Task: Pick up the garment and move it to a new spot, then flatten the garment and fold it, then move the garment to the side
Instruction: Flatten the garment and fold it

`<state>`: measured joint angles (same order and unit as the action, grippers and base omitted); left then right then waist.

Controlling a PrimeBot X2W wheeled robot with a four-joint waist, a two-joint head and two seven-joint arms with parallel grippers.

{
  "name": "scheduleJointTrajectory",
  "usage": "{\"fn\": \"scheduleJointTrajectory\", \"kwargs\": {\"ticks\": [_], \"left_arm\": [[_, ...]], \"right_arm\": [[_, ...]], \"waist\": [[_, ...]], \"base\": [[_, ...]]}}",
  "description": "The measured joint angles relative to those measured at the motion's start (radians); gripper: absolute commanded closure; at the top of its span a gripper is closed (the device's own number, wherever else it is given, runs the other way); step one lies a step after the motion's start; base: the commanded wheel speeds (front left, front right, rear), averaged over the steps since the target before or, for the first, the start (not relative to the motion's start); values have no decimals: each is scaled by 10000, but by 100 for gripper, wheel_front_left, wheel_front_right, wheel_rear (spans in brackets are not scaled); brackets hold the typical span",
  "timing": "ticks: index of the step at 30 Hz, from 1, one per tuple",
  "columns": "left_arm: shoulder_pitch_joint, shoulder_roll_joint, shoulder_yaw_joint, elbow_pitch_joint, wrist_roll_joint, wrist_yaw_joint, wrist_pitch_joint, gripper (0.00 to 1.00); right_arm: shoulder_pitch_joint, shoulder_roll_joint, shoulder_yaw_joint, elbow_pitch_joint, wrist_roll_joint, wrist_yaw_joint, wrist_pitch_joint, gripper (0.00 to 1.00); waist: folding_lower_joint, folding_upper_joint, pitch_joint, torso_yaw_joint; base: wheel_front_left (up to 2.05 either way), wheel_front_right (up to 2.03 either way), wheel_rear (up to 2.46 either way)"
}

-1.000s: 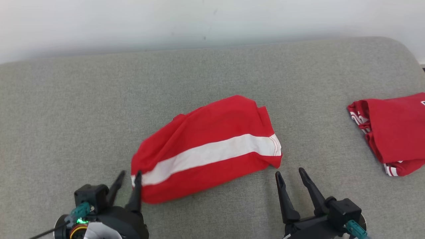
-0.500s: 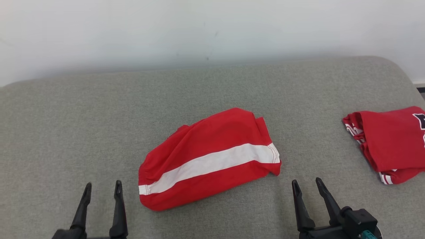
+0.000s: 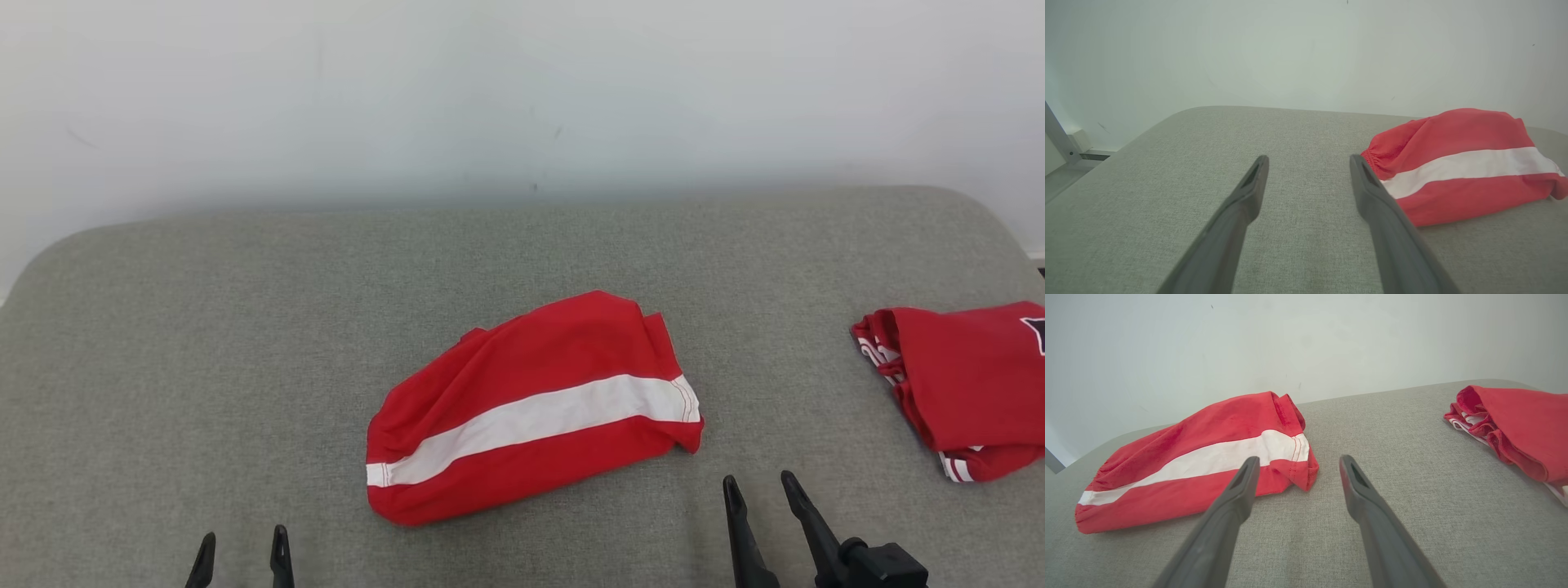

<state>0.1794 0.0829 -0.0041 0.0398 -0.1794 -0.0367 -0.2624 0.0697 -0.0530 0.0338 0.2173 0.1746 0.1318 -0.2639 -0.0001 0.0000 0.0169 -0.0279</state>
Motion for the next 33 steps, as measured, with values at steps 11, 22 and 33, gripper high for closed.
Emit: {"fn": "scheduleJointTrajectory", "kwargs": {"ticks": [11,22,33], "left_arm": [[-10,-249,355,431,493,-474,0,0],[-65,-301,410,715,546,-688,0,0],[-412,-313,295,1034,504,-788,0,0]], "right_arm": [[126,4,199,19,-92,0,-2,0],[99,4,221,40,-75,0,0,0],[-191,-15,378,144,-94,0,75,0]], "waist": [[1,0,-265,198],[1,0,-217,68],[1,0,-141,74]], "base": [[0,0,0],[0,0,0],[0,0,0]]}}
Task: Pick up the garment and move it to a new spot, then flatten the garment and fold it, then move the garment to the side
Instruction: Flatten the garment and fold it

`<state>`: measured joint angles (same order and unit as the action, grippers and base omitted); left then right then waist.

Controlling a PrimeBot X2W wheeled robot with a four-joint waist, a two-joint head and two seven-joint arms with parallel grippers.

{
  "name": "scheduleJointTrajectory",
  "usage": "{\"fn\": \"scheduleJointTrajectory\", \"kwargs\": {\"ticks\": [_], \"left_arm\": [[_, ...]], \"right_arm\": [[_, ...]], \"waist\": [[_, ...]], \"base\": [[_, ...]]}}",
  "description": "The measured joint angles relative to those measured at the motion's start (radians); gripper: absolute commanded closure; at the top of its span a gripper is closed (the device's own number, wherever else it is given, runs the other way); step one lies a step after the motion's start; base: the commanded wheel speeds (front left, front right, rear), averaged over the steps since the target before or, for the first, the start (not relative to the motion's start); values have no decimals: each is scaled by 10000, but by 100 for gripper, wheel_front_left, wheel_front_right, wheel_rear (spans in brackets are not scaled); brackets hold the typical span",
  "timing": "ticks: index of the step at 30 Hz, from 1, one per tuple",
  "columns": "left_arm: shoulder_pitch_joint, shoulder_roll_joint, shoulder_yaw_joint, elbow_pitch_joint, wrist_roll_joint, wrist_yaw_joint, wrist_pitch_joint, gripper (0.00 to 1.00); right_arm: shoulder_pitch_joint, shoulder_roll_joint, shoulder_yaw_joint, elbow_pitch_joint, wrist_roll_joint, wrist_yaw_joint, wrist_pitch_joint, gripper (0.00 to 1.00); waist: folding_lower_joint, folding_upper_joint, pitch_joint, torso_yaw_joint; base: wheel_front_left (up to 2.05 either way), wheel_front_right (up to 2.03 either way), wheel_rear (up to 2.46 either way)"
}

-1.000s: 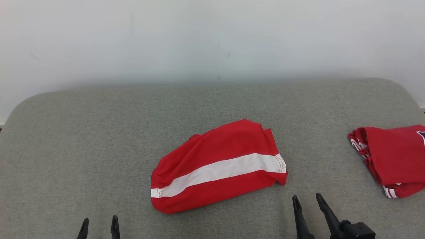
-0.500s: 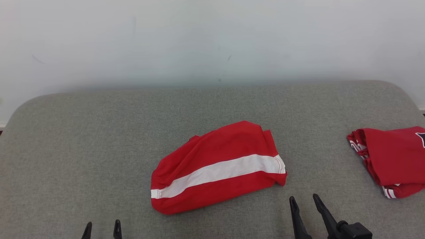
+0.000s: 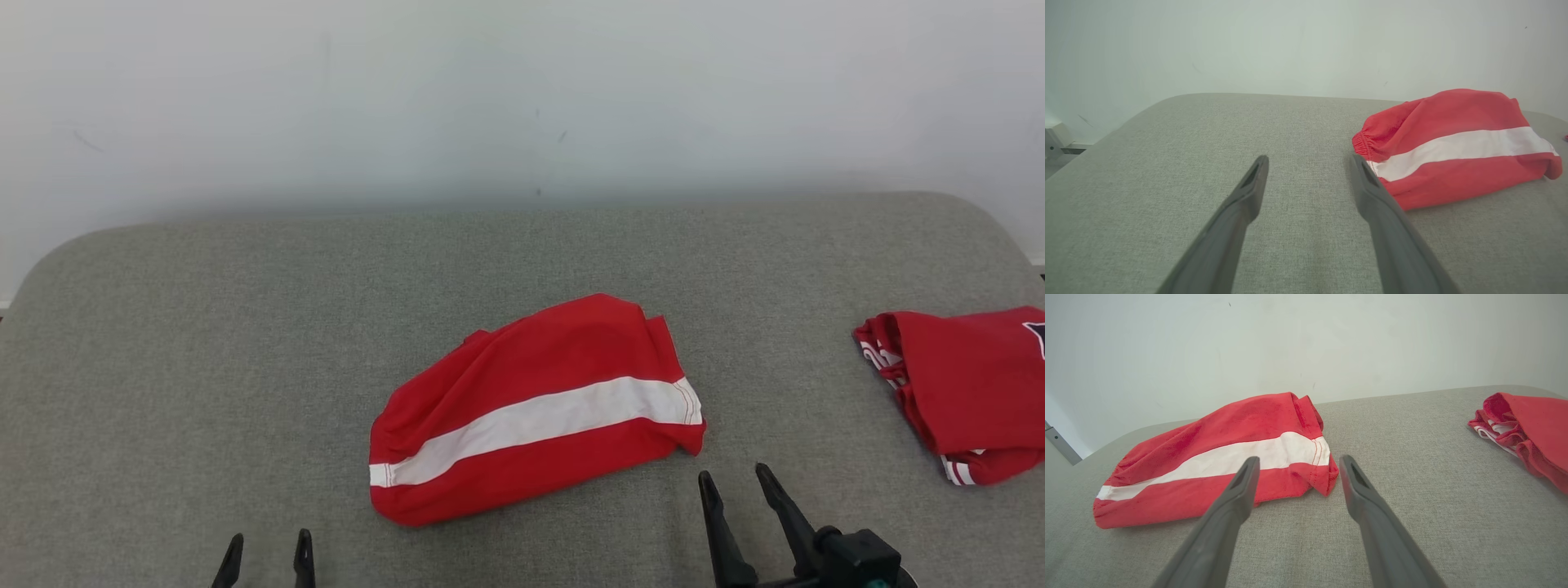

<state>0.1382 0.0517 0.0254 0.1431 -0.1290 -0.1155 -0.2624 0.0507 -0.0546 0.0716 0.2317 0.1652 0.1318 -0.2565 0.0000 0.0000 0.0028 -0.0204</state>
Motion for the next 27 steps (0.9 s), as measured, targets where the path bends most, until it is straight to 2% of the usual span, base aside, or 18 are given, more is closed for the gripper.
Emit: {"fn": "scheduleJointTrajectory", "kwargs": {"ticks": [5,6,9,16,20,27], "left_arm": [[-700,176,-470,1045,-274,-90,0,0],[-1268,332,-777,1622,-543,-92,174,0],[-2176,619,-1492,2311,-1016,-142,729,0],[-3967,1233,-2748,3499,-2255,-153,2031,0],[-4444,1430,-3089,3996,-2930,-153,2667,0],[-4803,1737,-3904,4040,-3751,-153,3135,1]], "right_arm": [[-526,-339,111,96,98,0,836,0],[-905,-520,125,134,259,0,1459,0],[-1587,-761,161,127,430,0,2408,0],[-2829,-1300,391,326,895,0,4140,0],[-3332,-1423,571,476,1001,0,4541,0],[-3664,-1638,936,698,1363,0,4870,0]], "waist": [[0,0,105,25],[0,1,183,30],[0,2,330,32],[3,2,764,18],[3,2,974,-52],[2,2,1259,-163]], "base": [[0,0,0],[0,0,0],[0,0,0],[0,0,0],[0,0,0],[0,0,0]]}}
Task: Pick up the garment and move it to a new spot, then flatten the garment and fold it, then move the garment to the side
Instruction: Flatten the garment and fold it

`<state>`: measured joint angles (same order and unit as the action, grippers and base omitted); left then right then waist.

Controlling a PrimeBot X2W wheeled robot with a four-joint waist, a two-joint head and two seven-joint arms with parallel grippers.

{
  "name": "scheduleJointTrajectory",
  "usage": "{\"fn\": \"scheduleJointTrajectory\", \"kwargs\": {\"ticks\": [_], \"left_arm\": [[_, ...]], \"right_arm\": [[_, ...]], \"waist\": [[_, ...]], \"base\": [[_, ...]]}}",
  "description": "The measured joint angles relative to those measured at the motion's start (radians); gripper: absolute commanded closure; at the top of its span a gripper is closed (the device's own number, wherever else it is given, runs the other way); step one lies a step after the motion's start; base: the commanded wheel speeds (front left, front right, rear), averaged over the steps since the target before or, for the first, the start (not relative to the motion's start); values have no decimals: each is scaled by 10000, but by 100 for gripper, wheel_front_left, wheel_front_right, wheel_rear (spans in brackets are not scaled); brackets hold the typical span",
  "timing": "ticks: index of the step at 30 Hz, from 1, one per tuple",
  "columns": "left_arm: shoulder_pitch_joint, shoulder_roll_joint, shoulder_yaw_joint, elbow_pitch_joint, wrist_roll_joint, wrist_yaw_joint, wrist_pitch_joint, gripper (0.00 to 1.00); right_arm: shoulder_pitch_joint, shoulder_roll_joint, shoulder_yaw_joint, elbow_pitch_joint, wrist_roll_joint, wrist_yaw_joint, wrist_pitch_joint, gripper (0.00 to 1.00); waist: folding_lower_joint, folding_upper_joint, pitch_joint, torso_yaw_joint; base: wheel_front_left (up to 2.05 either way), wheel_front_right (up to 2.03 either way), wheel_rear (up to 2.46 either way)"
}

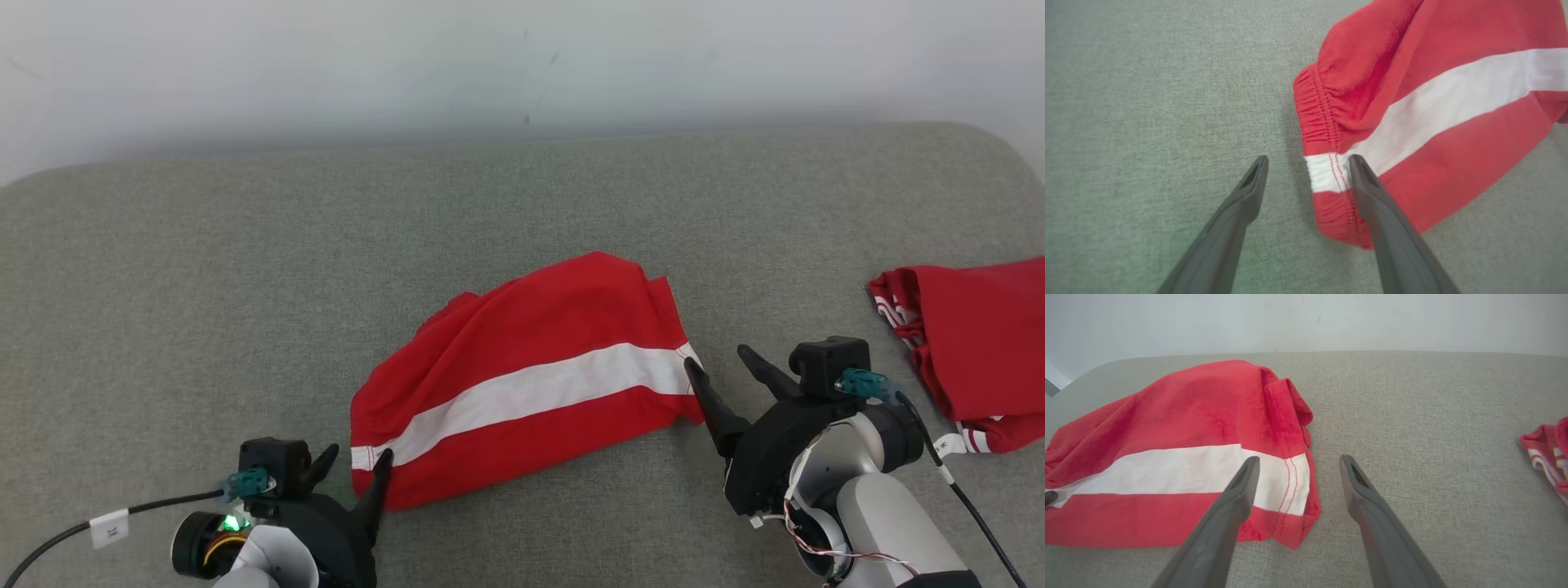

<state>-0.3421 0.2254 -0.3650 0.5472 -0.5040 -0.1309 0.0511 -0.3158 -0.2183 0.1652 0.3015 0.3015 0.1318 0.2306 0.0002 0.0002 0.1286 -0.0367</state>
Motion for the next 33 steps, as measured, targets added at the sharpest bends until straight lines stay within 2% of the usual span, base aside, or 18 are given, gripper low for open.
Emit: {"fn": "scheduleJointTrajectory", "kwargs": {"ticks": [1,3,4,5,6,9,11,12,14,20,25,33], "left_arm": [[-35,40,-119,-6,-84,0,50,10],[-79,81,-209,-27,-230,0,84,47],[-111,117,-267,-56,-330,0,73,46],[-142,155,-305,-71,-366,0,21,51],[-174,205,-353,-77,-405,0,19,52],[-213,305,-449,-96,-529,0,-56,47],[-215,345,-537,-213,-690,0,-33,55],[-213,359,-598,-290,-788,0,10,62],[-206,433,-748,-472,-972,0,35,100],[-162,713,-1016,-780,-1235,0,2,100],[-171,750,-1116,-805,-1294,0,-111,100],[-281,763,-1231,-719,-1313,0,-203,100]], "right_arm": [[-22,-27,42,38,52,0,73,0],[-40,-48,81,67,125,0,77,0],[-64,-71,92,88,171,0,71,0],[-95,-109,100,117,176,0,67,0],[-138,-148,104,157,186,0,67,0],[-230,-192,138,284,232,0,59,0],[-289,-186,178,339,245,0,59,0],[-325,-186,186,359,282,0,73,0],[-388,-207,244,445,412,0,247,0],[-622,-316,627,748,1149,0,1233,0],[-997,-433,506,1001,1306,0,1430,0],[-1191,-188,869,999,1607,0,1530,0]], "waist": [[0,0,32,-4],[0,0,61,-4],[0,0,89,-1],[0,0,117,5],[-1,0,140,12],[-1,0,182,37],[-1,-1,196,55],[-1,-1,207,67],[-2,-1,235,96],[-1,-1,413,154],[-1,-1,593,206],[-2,-1,757,271]], "base": [[0,0,0],[0,0,0],[0,0,0],[0,0,0],[0,0,0],[0,0,0],[0,0,0],[0,0,0],[0,0,0],[0,0,0],[0,0,0],[0,0,0]]}}
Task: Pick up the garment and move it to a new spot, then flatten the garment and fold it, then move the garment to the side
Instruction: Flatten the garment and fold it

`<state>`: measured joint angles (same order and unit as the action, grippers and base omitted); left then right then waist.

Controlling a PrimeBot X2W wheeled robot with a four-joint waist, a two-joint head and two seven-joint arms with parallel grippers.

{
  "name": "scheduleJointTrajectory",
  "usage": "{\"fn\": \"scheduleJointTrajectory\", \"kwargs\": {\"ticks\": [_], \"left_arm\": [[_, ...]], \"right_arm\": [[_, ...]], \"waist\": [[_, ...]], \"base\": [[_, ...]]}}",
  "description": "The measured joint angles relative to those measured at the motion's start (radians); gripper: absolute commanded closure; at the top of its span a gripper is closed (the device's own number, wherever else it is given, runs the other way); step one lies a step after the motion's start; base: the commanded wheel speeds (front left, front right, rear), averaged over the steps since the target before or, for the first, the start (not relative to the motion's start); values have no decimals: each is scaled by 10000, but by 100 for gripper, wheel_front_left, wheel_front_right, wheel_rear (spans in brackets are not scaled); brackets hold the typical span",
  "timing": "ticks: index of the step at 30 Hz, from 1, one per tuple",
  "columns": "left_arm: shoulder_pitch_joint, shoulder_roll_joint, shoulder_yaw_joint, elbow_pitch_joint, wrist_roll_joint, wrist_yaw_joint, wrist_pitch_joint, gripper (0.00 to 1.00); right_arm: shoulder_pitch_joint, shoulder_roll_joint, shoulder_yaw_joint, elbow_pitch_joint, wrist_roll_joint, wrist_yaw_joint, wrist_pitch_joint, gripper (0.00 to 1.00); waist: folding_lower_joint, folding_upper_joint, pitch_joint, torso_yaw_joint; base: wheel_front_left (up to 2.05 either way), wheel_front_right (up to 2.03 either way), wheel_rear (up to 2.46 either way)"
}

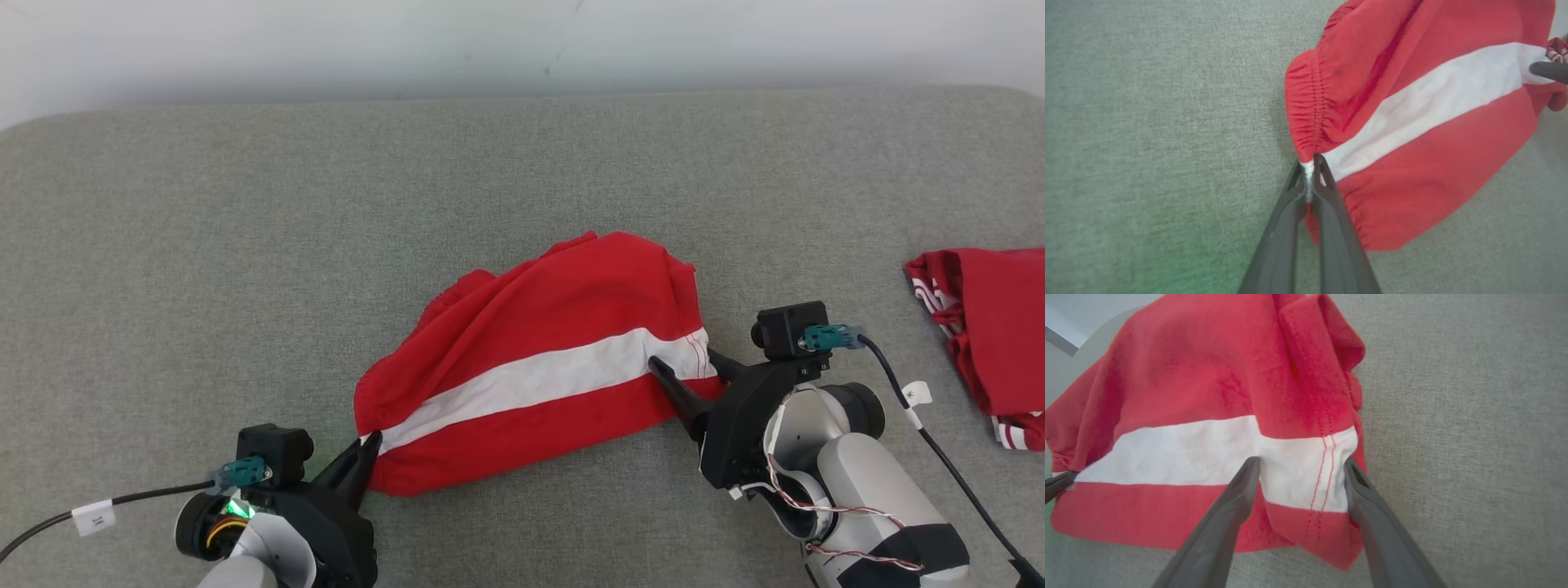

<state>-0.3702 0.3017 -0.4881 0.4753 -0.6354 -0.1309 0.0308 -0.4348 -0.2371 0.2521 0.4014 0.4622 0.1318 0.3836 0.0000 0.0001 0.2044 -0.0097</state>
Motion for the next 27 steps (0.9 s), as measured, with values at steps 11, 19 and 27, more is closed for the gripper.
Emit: {"fn": "scheduleJointTrajectory", "kwargs": {"ticks": [11,19,27], "left_arm": [[-151,31,8,54,0,35,-462,100],[-186,46,433,-439,-12,176,-1628,100],[-627,-104,757,-1509,-619,109,-2148,100]], "right_arm": [[-24,-27,136,-169,155,0,-568,100],[50,-35,-545,-905,-284,0,-1294,100],[172,6,-1174,-2220,-247,0,-2048,100]], "waist": [[0,0,-35,-92],[0,0,-166,-216],[0,0,-413,-238]], "base": [[0,0,0],[0,0,0],[0,0,0]]}}
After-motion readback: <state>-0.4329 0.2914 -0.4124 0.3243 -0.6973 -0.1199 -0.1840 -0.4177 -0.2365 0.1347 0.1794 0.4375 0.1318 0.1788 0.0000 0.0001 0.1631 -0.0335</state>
